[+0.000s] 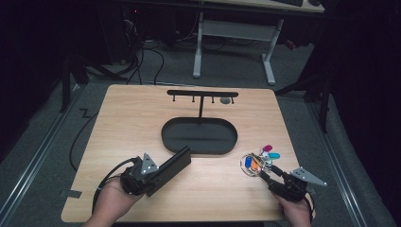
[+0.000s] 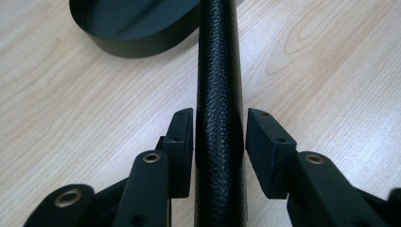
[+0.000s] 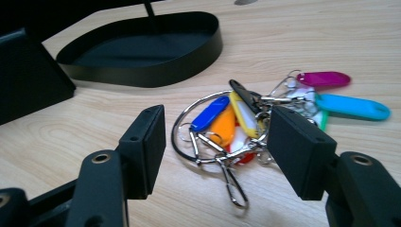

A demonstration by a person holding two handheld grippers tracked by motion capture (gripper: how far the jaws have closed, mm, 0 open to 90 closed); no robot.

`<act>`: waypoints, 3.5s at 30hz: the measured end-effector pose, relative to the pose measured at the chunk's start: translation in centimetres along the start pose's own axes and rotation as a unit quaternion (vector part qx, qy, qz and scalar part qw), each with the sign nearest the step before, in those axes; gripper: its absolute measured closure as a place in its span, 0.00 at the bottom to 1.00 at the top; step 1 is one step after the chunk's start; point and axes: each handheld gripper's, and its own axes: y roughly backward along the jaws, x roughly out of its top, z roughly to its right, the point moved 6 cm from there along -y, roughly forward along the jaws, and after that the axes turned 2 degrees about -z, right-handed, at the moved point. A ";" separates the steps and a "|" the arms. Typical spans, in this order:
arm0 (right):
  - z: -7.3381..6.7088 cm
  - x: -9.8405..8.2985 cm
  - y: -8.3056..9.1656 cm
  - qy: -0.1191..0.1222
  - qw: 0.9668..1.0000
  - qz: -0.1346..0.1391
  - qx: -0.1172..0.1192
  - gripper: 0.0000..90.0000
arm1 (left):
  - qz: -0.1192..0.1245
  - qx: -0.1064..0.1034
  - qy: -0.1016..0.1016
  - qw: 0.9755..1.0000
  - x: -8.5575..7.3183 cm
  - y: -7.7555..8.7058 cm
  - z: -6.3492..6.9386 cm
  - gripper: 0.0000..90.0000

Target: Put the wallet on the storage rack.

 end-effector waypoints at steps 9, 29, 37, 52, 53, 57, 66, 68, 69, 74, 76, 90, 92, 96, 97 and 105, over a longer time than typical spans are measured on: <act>-0.6 0.1 0.5 0.012 1.000 0.003 0.010 0.43 | -0.046 -0.016 0.014 0.999 0.8 -0.2 -0.2 0.71; 0.2 -0.7 1.2 0.002 1.000 -0.009 -0.016 0.43 | -0.065 -0.019 -0.021 0.997 1.3 -0.8 -0.1 0.83; 0.7 -0.9 1.4 -0.007 1.000 -0.009 -0.019 0.43 | -0.042 -0.004 -0.066 0.997 2.5 0.3 0.5 0.84; 0.7 -0.9 1.6 -0.013 1.000 -0.004 -0.019 0.43 | 0.001 0.050 -0.142 0.989 6.0 2.4 0.8 0.84; 0.7 -0.9 1.6 -0.013 1.000 -0.004 -0.019 0.43 | 0.003 0.052 -0.145 0.988 6.2 2.5 0.7 0.84; 0.8 -0.9 1.7 -0.011 1.000 -0.003 -0.020 0.43 | 0.015 0.066 -0.162 0.984 7.3 2.5 0.5 0.84; 0.8 -0.9 2.0 -0.015 1.000 -0.002 -0.023 0.43 | 0.019 0.102 -0.222 0.969 9.7 0.7 0.5 0.84; 0.9 -0.9 2.0 -0.013 1.000 -0.002 -0.024 0.43 | 0.021 0.108 -0.238 0.965 10.3 0.1 0.4 0.84; 0.9 -0.9 2.0 -0.012 1.000 -0.002 -0.024 0.43 | 0.021 0.108 -0.246 0.963 10.6 -0.3 0.4 0.84; 1.0 -0.9 2.0 -0.009 1.000 -0.002 -0.027 0.43 | 0.031 0.124 -0.279 0.952 12.2 -1.8 -0.1 0.84; 1.0 -0.8 2.0 -0.008 1.000 -0.002 -0.027 0.43 | 0.037 0.126 -0.288 0.948 12.9 -2.3 -0.4 0.84; 0.9 -0.7 2.1 -0.001 1.000 -0.002 -0.026 0.43 | 0.050 0.141 -0.326 0.933 15.8 -5.6 -1.4 0.84; 0.9 -0.7 2.1 -0.001 1.000 -0.002 -0.026 0.43 | 0.052 0.136 -0.335 0.931 16.0 -6.1 -1.5 0.84; 0.9 -0.7 2.1 0.000 1.000 -0.001 -0.025 0.43 | 0.053 0.140 -0.335 0.930 16.3 -6.9 -2.0 0.84; 0.9 -0.7 2.1 0.000 1.000 -0.001 -0.026 0.43 | 0.052 0.141 -0.337 0.929 16.3 -7.2 -2.2 0.84; 1.1 -0.9 2.1 -0.004 1.000 -0.004 -0.030 0.43 | 0.043 0.139 -0.344 0.928 16.3 -8.9 -2.8 0.84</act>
